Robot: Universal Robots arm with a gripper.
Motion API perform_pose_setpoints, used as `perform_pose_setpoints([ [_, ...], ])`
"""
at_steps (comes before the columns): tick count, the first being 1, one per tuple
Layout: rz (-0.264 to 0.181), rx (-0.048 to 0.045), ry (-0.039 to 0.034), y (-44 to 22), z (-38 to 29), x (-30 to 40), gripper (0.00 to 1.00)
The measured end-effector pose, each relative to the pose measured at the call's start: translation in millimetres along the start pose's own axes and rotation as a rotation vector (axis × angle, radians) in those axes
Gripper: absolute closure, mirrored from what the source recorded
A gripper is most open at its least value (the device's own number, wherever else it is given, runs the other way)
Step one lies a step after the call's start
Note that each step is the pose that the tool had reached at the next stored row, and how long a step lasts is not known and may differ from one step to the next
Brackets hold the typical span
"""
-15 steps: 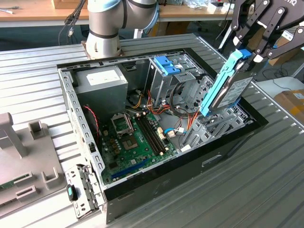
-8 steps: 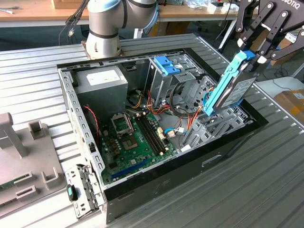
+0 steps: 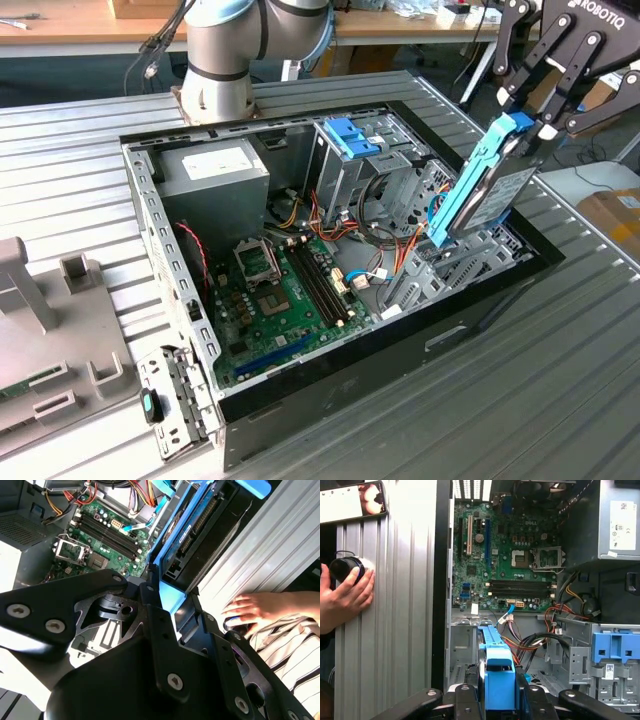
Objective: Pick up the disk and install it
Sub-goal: 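Pick up the disk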
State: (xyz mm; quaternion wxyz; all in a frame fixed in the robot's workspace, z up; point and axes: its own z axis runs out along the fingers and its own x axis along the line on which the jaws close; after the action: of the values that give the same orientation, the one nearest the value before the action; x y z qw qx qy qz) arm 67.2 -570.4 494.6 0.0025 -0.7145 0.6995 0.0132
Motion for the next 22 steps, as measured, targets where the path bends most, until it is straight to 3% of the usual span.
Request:
perform_pose_setpoints([
  [9,0.0,0.0001,-0.0017,-1.1,7.6,0.1,0.64],
  [12,0.001,0.0001,-0.0018,-2.0,13.0,0.3,0.64],
  [22,0.012,0.0003,-0.002,-2.6,19.8,-0.3,0.64],
])
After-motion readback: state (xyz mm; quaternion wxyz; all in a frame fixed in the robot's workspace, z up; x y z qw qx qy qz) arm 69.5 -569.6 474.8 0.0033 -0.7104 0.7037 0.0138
